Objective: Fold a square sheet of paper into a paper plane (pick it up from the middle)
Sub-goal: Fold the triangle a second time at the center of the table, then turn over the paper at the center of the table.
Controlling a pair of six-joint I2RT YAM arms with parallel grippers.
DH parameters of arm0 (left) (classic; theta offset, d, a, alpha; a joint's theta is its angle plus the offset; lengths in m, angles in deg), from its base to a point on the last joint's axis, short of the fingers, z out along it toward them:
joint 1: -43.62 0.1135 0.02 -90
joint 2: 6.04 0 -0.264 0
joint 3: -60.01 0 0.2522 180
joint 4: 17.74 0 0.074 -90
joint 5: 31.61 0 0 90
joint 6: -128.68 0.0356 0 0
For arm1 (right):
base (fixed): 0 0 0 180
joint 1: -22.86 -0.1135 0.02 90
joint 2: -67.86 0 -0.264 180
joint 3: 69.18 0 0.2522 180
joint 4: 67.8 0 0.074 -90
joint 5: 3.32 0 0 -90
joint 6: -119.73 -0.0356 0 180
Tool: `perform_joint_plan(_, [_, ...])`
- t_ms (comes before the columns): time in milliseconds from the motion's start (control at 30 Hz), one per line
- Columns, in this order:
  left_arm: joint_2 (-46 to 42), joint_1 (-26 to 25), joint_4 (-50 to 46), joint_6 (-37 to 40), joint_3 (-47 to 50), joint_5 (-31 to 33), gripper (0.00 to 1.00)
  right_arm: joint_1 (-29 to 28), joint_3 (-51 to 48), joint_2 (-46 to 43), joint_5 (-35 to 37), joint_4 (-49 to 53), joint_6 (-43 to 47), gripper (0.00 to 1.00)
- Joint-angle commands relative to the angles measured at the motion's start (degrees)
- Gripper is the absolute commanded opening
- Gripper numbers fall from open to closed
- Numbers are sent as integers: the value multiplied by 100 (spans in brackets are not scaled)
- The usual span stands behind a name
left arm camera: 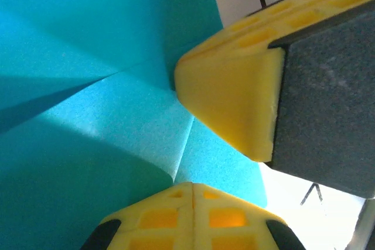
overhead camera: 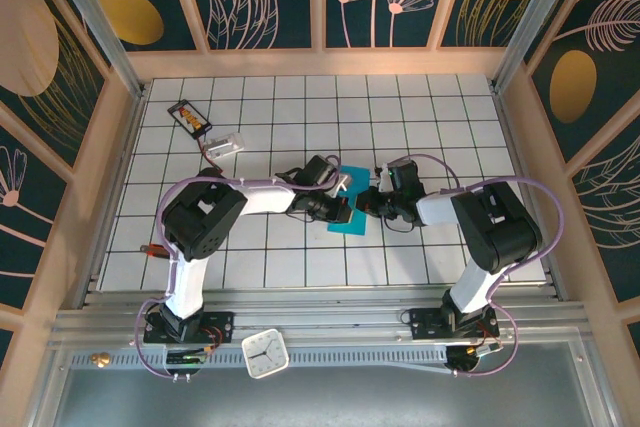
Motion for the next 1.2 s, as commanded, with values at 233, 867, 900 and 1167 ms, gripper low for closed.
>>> perform_joint_plan(233, [-147, 22, -841, 350, 586, 324, 0, 162, -171, 299, 502, 753, 306, 0])
perform_joint_plan(867, [-1007, 127, 1044, -1040, 664, -369, 0, 236, 292, -391, -152, 1228, 952, 0])
perform_joint_plan(900, [-904, 131, 1129, -1071, 535, -178, 0, 248, 264, -625, -133, 1344, 975, 0])
perform_joint_plan(1167, [-114, 213, 654, -715, 20, 679, 0, -67, -241, -1843, 1199, 2479, -93, 17])
